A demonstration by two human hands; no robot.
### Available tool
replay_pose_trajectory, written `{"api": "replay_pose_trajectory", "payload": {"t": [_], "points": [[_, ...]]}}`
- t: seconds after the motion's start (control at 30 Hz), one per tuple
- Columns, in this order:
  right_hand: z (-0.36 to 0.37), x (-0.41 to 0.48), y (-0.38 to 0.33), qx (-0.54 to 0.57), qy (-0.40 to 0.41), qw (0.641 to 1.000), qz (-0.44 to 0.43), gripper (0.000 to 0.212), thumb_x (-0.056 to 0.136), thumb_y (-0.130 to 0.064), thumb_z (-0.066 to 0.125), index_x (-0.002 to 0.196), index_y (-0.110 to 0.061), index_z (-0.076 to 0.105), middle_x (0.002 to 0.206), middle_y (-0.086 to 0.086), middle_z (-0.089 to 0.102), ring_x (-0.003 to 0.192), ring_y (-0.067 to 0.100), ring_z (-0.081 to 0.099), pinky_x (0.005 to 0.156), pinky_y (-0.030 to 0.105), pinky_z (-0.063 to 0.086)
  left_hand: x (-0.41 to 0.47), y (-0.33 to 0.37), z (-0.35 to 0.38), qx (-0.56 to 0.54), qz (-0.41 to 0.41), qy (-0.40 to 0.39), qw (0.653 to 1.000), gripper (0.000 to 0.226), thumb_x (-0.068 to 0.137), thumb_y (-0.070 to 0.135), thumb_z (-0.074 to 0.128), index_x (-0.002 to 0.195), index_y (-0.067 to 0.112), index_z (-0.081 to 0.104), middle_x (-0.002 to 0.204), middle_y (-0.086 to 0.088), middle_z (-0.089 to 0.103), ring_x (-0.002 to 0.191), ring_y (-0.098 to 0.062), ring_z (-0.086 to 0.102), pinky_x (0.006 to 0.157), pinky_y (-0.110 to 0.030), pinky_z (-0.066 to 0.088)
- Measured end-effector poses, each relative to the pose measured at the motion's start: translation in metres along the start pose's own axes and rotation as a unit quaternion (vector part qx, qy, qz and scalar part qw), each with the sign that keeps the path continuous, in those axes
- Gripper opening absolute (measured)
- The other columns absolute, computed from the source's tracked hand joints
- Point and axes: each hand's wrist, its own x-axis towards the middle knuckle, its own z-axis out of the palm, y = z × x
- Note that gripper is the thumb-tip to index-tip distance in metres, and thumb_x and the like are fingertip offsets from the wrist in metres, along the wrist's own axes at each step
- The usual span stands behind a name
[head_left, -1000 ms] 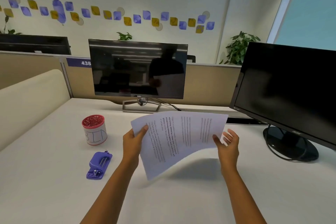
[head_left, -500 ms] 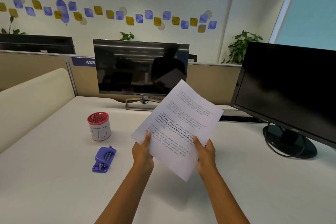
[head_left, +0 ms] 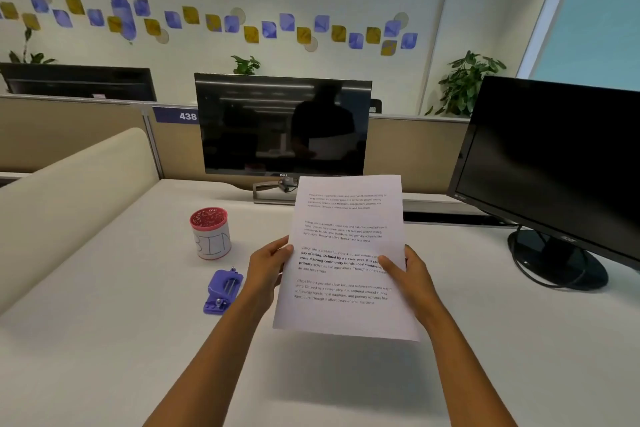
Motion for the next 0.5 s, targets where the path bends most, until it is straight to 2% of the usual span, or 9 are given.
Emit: {"api": "replay_pose_trajectory", "payload": {"t": [0.07, 0.17, 0.37, 0.5], "points": [[0.008, -0.004, -0.005, 0.030, 0.020, 0.999, 0.010, 0.040, 0.086, -0.029, 0.062, 0.122, -0.020, 0.048, 0.115, 0.003, 0.064, 0.095, 0.019, 0.067, 0.068, 0.026, 0.059, 0.002, 0.001, -0.003, -0.011, -0.002, 0.021, 1.000, 0.027, 0.094, 0.014, 0.048, 0.119, 0.016, 0.058, 0.092, 0.000, 0.068, 0.077, -0.019, 0.065, 0.062, -0.030, 0.053], [0.020, -0.010, -0.005, 0.065, 0.043, 0.996, 0.032, 0.044, 0.085, -0.032, 0.063, 0.123, -0.018, 0.049, 0.111, 0.004, 0.066, 0.094, 0.024, 0.068, 0.072, 0.034, 0.060, 0.008, 0.001, -0.009, -0.005, -0.014, 0.050, 0.999, 0.030, 0.093, 0.017, 0.051, 0.121, 0.015, 0.060, 0.100, -0.005, 0.069, 0.083, -0.026, 0.067, 0.072, -0.037, 0.057], [0.041, -0.021, 0.011, 0.008, 0.039, 0.999, 0.024, 0.040, 0.084, -0.029, 0.065, 0.121, -0.016, 0.054, 0.116, 0.006, 0.067, 0.096, 0.023, 0.068, 0.081, 0.041, 0.058, 0.010, -0.002, -0.022, 0.012, -0.004, 0.073, 0.997, 0.029, 0.093, 0.019, 0.052, 0.120, 0.018, 0.060, 0.098, -0.004, 0.068, 0.074, -0.022, 0.066, 0.063, -0.029, 0.054], [0.049, -0.026, 0.013, -0.002, 0.045, 0.999, 0.025, 0.040, 0.084, -0.030, 0.065, 0.121, -0.017, 0.055, 0.116, 0.004, 0.067, 0.097, 0.023, 0.068, 0.084, 0.043, 0.057, 0.012, -0.007, -0.034, 0.025, -0.025, 0.075, 0.997, 0.031, 0.092, 0.018, 0.052, 0.122, 0.016, 0.059, 0.103, -0.003, 0.067, 0.081, -0.023, 0.066, 0.074, -0.035, 0.056]]}}
